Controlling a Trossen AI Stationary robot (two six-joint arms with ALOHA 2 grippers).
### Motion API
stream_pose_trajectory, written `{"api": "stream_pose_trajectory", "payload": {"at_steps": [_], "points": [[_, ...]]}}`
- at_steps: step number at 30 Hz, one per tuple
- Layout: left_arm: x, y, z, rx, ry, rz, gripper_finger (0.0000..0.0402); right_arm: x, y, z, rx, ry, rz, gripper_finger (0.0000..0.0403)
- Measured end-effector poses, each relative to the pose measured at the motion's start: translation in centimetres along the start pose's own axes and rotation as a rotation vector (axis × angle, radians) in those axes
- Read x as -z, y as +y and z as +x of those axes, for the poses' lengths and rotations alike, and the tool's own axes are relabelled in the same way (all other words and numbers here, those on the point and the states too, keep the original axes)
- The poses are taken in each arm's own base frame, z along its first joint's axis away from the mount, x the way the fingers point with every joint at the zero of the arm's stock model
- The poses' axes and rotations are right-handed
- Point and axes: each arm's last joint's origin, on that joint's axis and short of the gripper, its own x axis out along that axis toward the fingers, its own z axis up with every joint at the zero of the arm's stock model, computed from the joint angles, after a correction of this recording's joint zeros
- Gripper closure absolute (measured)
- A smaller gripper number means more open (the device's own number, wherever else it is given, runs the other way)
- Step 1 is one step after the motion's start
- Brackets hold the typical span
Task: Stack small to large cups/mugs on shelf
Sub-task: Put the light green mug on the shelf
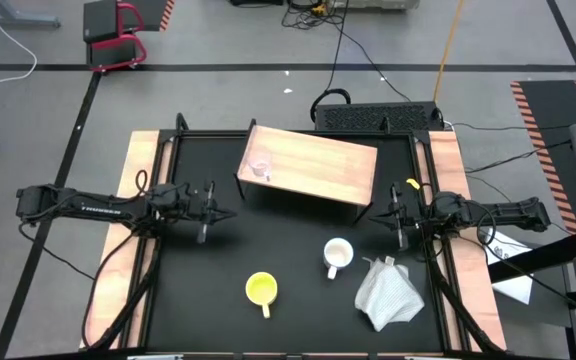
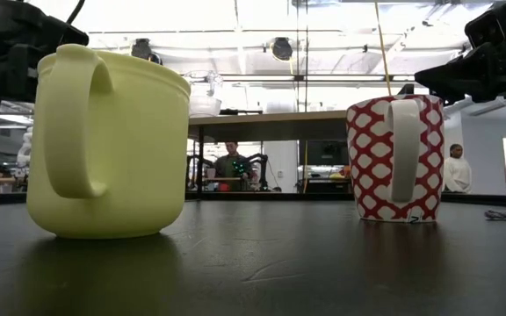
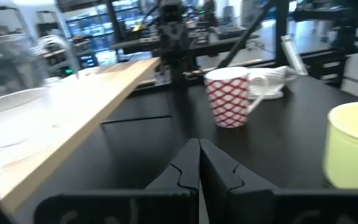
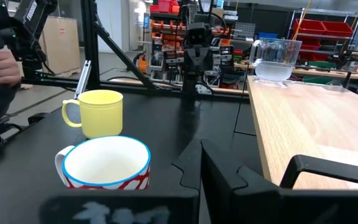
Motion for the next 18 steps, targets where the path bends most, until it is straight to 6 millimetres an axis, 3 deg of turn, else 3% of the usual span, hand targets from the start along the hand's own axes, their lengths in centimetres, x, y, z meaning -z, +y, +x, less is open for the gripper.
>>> {"api": "stream_pose_trajectory", "payload": {"at_steps": [5, 12, 18], "points": [[-0.1, 0.1, 0.0, -0.022, -0.009, -0.023, 0.0387, 0.0, 0.0, 0.0, 0.0, -0.001, 0.0, 0.0403], [-1.2, -0.9, 0.0, 0.241, -0.134, -0.003, 0.0388, 0.0, 0.0, 0.0, 0.0, -0.001, -0.002, 0.0403], [-1.8, -1.9, 0.1, 0.266, -0.167, -0.025, 0.0398, 0.0, 0.0, 0.0, 0.0, -0.002, -0.003, 0.0403]]}}
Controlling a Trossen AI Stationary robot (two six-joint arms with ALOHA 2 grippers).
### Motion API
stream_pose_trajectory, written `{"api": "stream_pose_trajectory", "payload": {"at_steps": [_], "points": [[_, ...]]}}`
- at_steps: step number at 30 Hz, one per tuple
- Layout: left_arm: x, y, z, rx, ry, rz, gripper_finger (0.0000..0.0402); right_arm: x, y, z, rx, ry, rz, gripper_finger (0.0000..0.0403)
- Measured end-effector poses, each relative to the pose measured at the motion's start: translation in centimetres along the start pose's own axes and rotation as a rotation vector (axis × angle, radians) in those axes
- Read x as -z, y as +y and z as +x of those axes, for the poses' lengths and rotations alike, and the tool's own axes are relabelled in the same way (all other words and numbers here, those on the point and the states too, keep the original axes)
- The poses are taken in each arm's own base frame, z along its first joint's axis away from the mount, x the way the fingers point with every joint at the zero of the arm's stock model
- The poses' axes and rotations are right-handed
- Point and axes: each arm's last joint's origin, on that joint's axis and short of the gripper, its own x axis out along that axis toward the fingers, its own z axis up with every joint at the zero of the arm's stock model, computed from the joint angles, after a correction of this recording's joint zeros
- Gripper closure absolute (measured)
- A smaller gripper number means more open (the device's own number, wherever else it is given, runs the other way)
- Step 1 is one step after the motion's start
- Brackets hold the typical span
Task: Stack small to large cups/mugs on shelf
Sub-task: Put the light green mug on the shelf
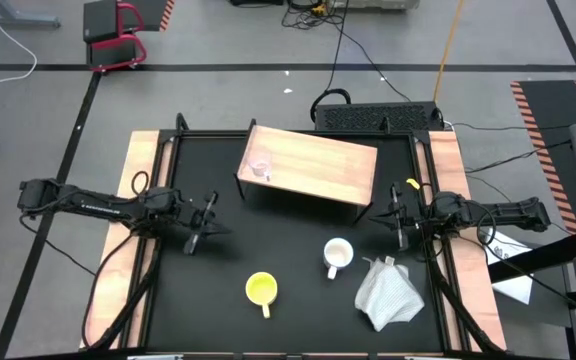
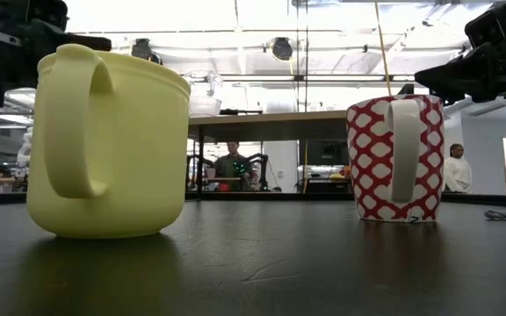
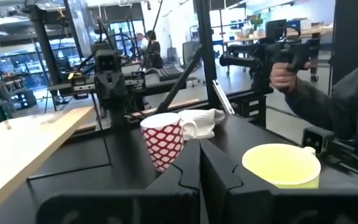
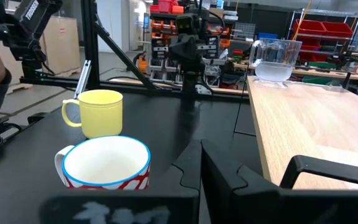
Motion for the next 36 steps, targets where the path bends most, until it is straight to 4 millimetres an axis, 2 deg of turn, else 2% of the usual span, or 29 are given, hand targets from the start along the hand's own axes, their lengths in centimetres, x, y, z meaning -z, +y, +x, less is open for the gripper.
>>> {"api": "stream_pose_trajectory", "payload": {"at_steps": [8, 12, 21, 27, 36], "points": [[-0.9, -1.1, 0.7, 0.043, -0.02, -0.004, 0.04, 0.0, 0.0, 0.0, 0.0, 0.0, 0.0, 0.0403], [-1.3, -1.3, 1.6, 0.035, 0.024, -0.023, 0.04, 0.0, 0.0, 0.0, 0.0, 0.0, 0.0, 0.0403], [-1.5, -1.9, 5.7, 0.111, 0.138, 0.027, 0.0401, 0.0, 0.0, 0.0, 0.0, -0.001, 0.0, 0.0403], [-1.9, -2.0, 8.3, 0.146, 0.196, -0.024, 0.0401, 0.0, 0.0, 0.0, 0.0, -0.001, 0.001, 0.0403], [-4.3, -2.7, 11.1, 0.206, 0.248, -0.089, 0.0401, 0.0, 0.0, 0.0, -0.001, 0.002, 0.007, 0.0403]]}}
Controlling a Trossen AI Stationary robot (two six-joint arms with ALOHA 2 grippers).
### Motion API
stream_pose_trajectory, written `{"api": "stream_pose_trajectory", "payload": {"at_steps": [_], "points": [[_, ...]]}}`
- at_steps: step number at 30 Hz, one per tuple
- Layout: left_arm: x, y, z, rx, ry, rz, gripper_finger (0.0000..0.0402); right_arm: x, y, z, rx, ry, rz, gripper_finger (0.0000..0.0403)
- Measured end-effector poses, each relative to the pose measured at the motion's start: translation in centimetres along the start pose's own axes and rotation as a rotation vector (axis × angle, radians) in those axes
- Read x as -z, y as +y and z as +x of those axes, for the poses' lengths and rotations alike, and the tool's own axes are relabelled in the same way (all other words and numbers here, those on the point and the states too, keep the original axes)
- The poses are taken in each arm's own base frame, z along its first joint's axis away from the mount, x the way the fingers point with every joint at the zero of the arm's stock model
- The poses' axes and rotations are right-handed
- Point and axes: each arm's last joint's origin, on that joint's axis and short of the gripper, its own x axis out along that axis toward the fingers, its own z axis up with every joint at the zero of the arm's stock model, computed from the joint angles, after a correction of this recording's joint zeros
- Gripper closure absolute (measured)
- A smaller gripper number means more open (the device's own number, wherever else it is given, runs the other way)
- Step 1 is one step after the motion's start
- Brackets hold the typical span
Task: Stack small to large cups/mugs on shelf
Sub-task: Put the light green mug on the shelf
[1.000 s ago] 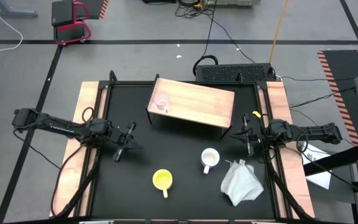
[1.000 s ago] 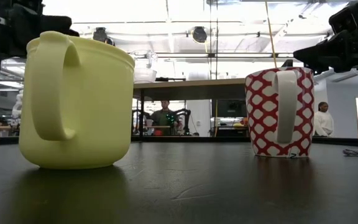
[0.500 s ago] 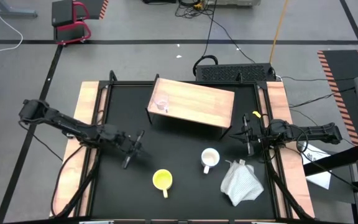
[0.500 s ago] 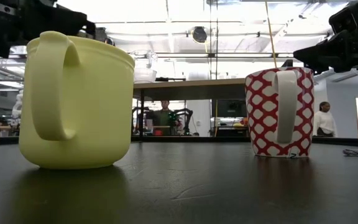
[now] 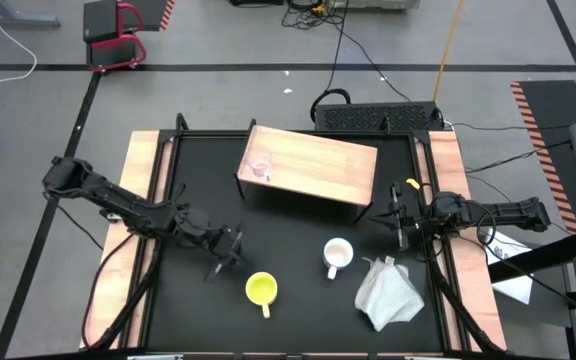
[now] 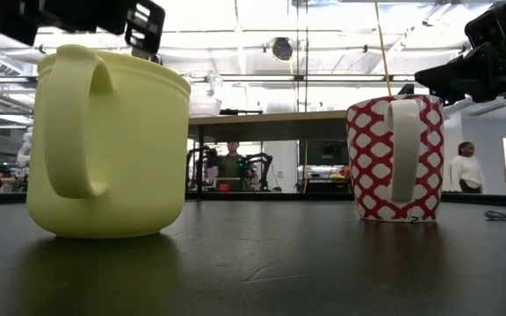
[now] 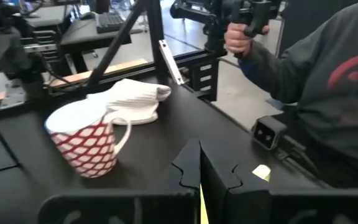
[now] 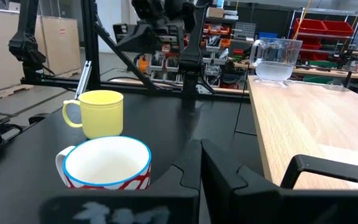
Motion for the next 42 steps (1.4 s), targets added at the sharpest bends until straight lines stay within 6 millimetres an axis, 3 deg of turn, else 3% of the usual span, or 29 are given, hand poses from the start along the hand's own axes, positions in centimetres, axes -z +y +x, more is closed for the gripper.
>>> {"api": "stream_pose_trajectory", "payload": {"at_steps": [14, 25, 34, 42], "points": [[-4.0, -1.8, 2.7, -0.105, 0.29, -0.089, 0.0401, 0.0, 0.0, 0.0, 0.0, 0.003, 0.0, 0.0403], [-6.4, -1.2, 4.7, -0.197, 0.564, -0.16, 0.0401, 0.1, 0.0, 0.0, -0.001, 0.01, 0.0, 0.0403], [-6.4, -0.1, 6.3, -0.235, 0.81, -0.177, 0.0401, 0.1, 0.0, 0.0, -0.001, 0.01, 0.001, 0.0403], [-5.5, 0.9, 7.7, -0.167, 0.869, -0.273, 0.0401, 0.1, 0.0, 0.0, -0.001, 0.01, 0.001, 0.0403]]}}
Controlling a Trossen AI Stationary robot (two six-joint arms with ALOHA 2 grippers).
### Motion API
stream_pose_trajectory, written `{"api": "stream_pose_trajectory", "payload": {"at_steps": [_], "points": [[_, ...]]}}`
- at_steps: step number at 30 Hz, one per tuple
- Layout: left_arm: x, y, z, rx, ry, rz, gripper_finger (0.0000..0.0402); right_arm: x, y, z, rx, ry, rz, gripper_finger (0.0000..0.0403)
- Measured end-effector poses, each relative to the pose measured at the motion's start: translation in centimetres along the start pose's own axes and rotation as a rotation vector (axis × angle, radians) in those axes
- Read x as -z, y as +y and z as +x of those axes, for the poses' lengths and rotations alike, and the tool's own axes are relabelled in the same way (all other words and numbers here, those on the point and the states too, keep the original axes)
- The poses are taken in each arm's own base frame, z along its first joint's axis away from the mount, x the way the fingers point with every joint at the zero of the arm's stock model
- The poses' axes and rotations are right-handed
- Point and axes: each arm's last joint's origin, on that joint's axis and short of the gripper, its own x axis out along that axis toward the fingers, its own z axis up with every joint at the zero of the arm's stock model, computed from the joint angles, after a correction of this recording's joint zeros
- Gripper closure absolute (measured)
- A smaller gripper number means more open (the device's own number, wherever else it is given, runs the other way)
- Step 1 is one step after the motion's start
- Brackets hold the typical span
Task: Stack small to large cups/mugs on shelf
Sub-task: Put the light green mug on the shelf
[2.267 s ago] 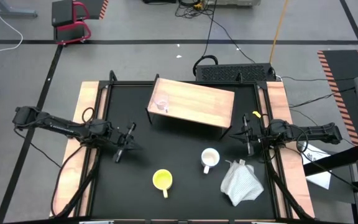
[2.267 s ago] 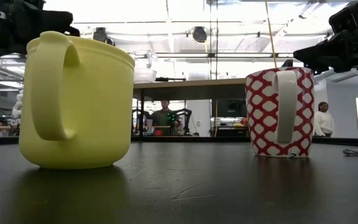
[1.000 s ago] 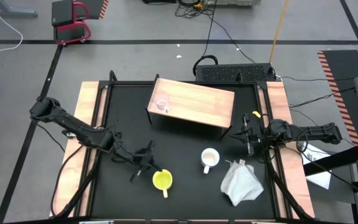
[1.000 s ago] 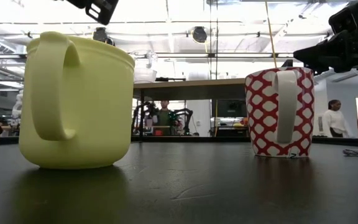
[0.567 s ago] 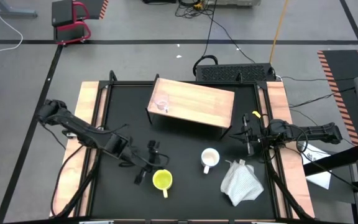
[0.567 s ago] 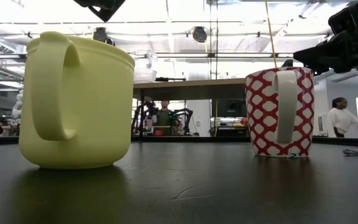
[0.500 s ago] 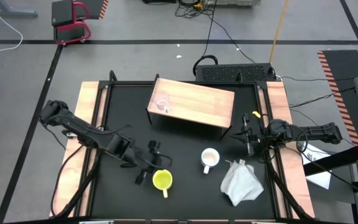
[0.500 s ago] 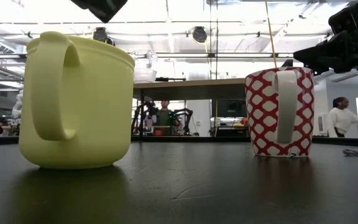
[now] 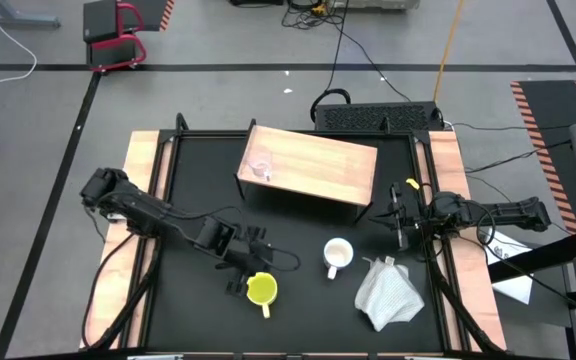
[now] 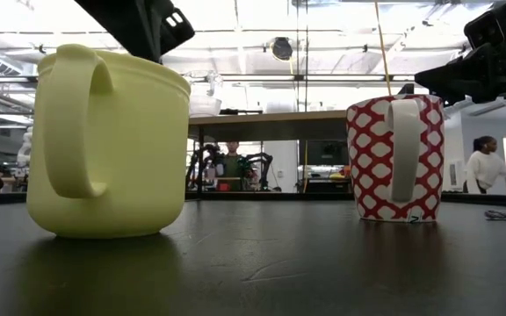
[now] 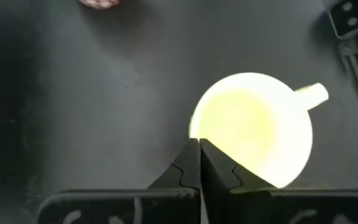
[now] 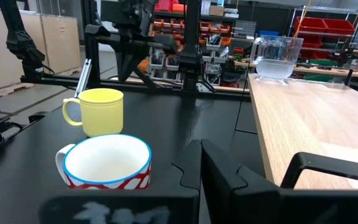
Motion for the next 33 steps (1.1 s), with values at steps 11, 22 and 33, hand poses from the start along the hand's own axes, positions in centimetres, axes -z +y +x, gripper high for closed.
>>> {"api": "stream_pose_trajectory", "payload": {"at_steps": [11, 22, 33], "points": [[0.0, -0.9, 0.3, 0.028, 0.005, 0.031, 0.04, 0.0, 0.0, 0.0, 0.0, 0.002, 0.0, 0.0403], [0.2, -1.6, 0.3, 0.067, 0.011, 0.067, 0.0398, 0.0, 0.0, 0.0, 0.0, 0.002, 0.0, 0.0403], [0.1, -1.6, 0.3, 0.069, 0.004, 0.073, 0.0388, 0.0, 0.0, 0.0, 0.0, 0.002, 0.0, 0.0403]]}}
